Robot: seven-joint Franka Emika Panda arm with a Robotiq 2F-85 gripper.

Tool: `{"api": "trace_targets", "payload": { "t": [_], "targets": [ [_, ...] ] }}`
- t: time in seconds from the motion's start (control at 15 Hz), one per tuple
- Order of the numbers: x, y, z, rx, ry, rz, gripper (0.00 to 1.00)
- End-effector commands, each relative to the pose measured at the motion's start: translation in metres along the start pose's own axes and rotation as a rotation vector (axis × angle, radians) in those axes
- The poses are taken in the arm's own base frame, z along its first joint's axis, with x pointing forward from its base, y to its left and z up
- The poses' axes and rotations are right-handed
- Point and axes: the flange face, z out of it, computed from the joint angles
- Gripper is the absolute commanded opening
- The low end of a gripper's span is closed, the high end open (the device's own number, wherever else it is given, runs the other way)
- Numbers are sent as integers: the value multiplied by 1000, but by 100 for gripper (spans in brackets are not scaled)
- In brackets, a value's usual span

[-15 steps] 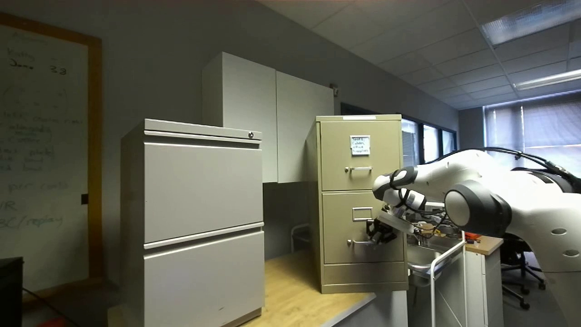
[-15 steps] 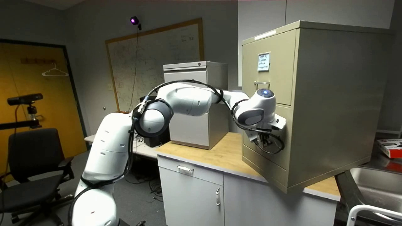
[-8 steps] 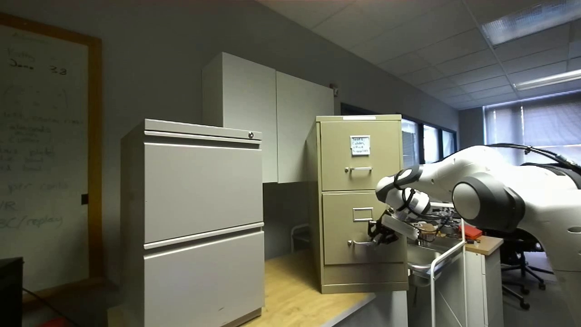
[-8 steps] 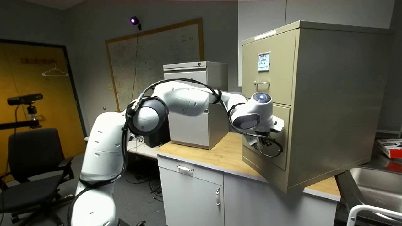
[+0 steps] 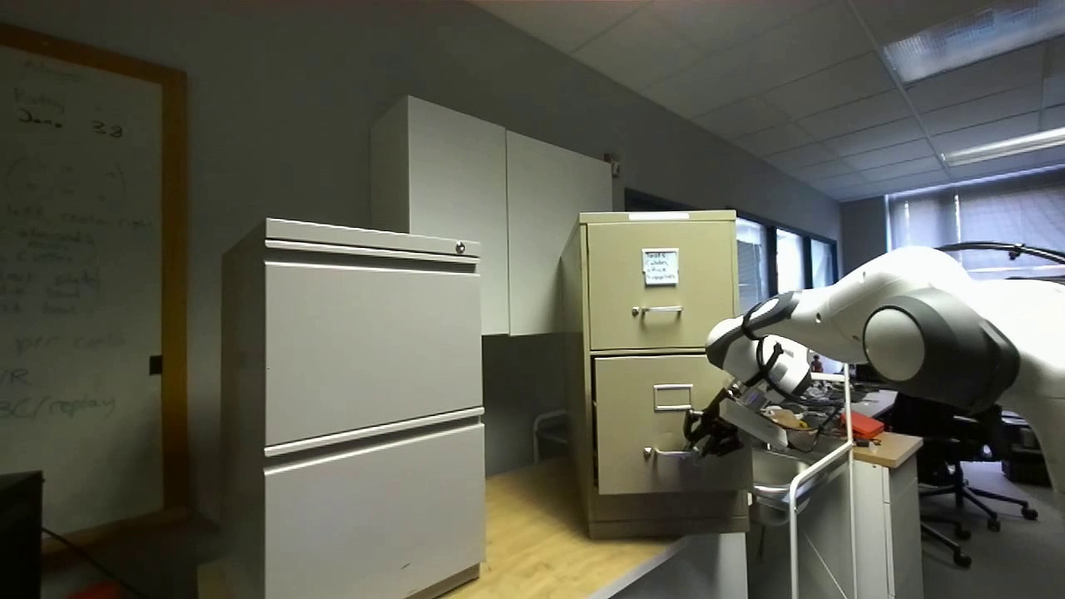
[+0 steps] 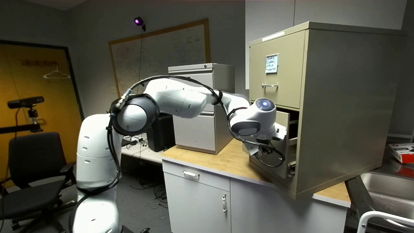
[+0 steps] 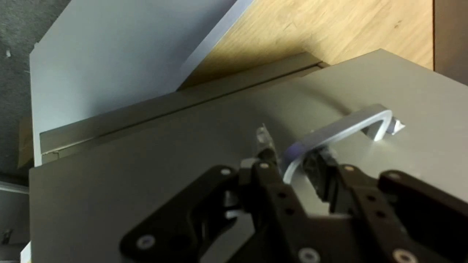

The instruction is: Open the bottom drawer of the file cabinet to the right fully

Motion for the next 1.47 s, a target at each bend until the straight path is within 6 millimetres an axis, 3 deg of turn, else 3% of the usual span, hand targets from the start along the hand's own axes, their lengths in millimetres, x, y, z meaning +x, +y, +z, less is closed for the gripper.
{"api": "trace_targets", "payload": {
  "t": [0.0, 0.8, 1.2, 1.27, 1.4],
  "targets": [
    [-67, 23, -2, 33, -143, -75, 7],
    [-169, 51, -32, 122, -188, -17, 7],
    [-220, 75, -44, 188, -264, 6, 7],
    [-228, 80, -46, 198, -278, 12, 53],
    [-244, 93, -50, 196, -299, 21, 58]
  ]
}}
